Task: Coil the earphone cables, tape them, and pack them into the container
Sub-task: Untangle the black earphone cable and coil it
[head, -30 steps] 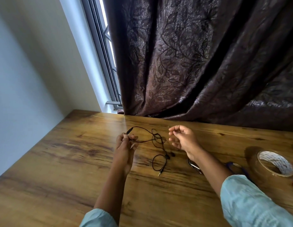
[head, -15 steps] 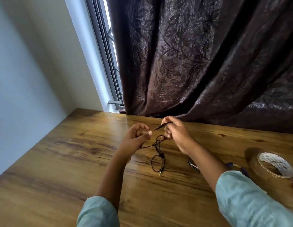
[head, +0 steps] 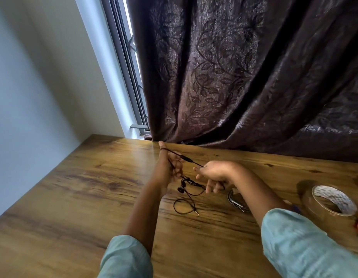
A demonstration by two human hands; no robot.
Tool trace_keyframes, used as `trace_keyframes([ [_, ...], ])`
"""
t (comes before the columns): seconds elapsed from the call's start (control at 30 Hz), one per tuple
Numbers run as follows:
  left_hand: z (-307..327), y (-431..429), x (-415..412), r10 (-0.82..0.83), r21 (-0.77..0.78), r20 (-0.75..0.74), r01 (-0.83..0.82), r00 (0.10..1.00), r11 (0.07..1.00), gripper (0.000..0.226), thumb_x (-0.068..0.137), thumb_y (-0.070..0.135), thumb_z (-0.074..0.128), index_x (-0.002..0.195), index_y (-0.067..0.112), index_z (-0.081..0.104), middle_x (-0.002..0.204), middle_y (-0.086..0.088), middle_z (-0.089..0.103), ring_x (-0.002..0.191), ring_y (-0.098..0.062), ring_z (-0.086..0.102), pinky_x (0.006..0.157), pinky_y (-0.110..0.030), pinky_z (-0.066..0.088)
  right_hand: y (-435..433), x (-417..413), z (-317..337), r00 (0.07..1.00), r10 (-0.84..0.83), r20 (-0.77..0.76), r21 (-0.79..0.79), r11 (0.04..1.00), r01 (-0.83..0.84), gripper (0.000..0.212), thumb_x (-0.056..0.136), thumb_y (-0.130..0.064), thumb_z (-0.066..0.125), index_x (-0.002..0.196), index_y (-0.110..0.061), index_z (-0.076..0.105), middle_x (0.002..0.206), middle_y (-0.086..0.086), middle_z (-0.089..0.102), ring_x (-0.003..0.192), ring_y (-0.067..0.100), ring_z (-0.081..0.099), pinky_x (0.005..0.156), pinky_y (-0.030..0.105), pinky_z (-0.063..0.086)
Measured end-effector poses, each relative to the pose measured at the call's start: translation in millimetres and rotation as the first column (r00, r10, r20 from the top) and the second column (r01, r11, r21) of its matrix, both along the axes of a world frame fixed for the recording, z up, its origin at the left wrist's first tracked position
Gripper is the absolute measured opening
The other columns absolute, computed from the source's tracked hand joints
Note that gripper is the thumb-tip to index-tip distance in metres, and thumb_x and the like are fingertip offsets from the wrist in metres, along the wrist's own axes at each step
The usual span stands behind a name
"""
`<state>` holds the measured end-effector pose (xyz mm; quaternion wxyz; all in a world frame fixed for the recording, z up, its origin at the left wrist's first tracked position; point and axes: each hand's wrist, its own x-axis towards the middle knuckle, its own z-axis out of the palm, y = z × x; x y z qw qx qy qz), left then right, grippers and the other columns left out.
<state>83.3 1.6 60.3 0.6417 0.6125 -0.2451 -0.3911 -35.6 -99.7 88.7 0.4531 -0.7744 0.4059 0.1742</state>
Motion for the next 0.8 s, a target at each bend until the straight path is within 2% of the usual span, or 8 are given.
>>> trace_keyframes([
  [0.13,-2.9,-3.3,1.4,-0.111,0.059,0.049,0.109,0.993,0.992,0.084,0.078,0.079,0.005,0.062,0.011,0.051,0.042,0.004,0.027,0.038,-0.009,0.021,0.045,-0.023,0.017,-1.6,3.9,0.5,0.986,-0.119,0.115,-0.087,0.988,0.129,0.053,0.100,-0.048,0.031,0.148,-0.023,0.028,0.100,0.013,0.066,0.060,0.019,0.066,0.073,0.032,0.058],
  [0.23,-4.7,2.1,14.0,0.011,0.153,0.207,-0.044,0.978,0.987,0.066,0.092,0.065,0.021,0.061,0.014,0.050,0.046,0.004,0.031,0.040,-0.009,0.025,0.042,-0.021,0.019,-13.0,5.9,-3.0,0.890,-0.241,0.387,-0.245,0.904,0.351,0.050,0.101,-0.047,0.029,0.127,-0.012,0.054,0.082,0.012,0.070,0.049,0.019,0.065,0.050,0.028,0.056],
  [0.3,-13.2,7.7,27.4,-0.024,0.222,0.391,-0.069,0.920,0.973,0.041,0.091,0.047,0.051,0.070,0.012,0.056,0.058,0.000,0.047,0.054,-0.013,0.040,0.051,-0.023,0.031,-20.4,4.4,-2.9,0.653,-0.507,0.563,0.163,0.842,0.513,0.055,0.101,-0.048,0.028,0.112,-0.004,0.059,0.059,0.009,0.064,0.034,0.011,0.052,0.033,0.016,0.038],
  [0.37,-22.0,10.9,33.3,-0.154,0.310,0.503,-0.011,0.851,0.951,0.022,0.082,0.034,0.069,0.078,0.013,0.064,0.073,-0.005,0.059,0.069,-0.015,0.051,0.062,-0.025,0.039,-22.4,-0.3,0.6,0.419,-0.696,0.583,0.503,0.715,0.487,0.054,0.100,-0.049,0.030,0.102,-0.005,0.061,0.052,0.005,0.060,0.036,0.009,0.051,0.035,0.016,0.038],
  [0.5,-28.1,5.4,19.1,-0.163,0.323,0.649,-0.076,0.743,0.943,0.009,0.089,0.016,0.062,0.090,0.011,0.069,0.083,-0.008,0.066,0.069,-0.013,0.055,0.061,-0.024,0.046,-7.2,0.2,7.7,0.455,-0.706,0.542,0.623,0.701,0.347,0.077,0.088,-0.072,0.019,0.088,-0.009,0.064,0.063,0.008,0.064,0.052,0.016,0.059,0.047,0.023,0.047],
  [0.6,-34.4,5.4,19.7,-0.005,0.236,0.545,-0.147,0.838,0.961,0.015,0.093,0.011,0.053,0.097,0.012,0.068,0.093,-0.009,0.067,0.082,-0.019,0.061,0.067,-0.028,0.052,-4.6,1.6,7.8,0.554,-0.643,0.529,0.662,0.721,0.205,0.097,0.078,-0.083,0.012,0.103,-0.007,0.067,0.086,0.013,0.071,0.074,0.022,0.067,0.066,0.032,0.052],
  [0.7,-34.9,8.6,15.6,0.090,0.180,0.289,-0.146,0.953,0.973,0.019,0.097,0.012,0.047,0.104,0.006,0.064,0.099,-0.011,0.066,0.084,-0.020,0.061,0.068,-0.029,0.053,-8.9,0.1,6.3,0.522,-0.683,0.510,0.747,0.653,0.124,0.097,0.080,-0.081,0.012,0.120,-0.008,0.062,0.116,0.015,0.068,0.098,0.025,0.065,0.083,0.040,0.051],
  [0.8,-24.4,8.7,8.6,0.173,0.073,0.083,-0.179,0.981,0.981,0.022,0.098,0.019,0.046,0.106,0.004,0.061,0.087,-0.007,0.063,0.072,-0.018,0.060,0.051,-0.020,0.047,-7.2,2.7,3.0,0.467,-0.717,0.518,0.771,0.628,0.109,0.086,0.084,-0.077,0.015,0.126,-0.015,0.058,0.124,0.012,0.060,0.110,0.026,0.058,0.088,0.044,0.050],
])
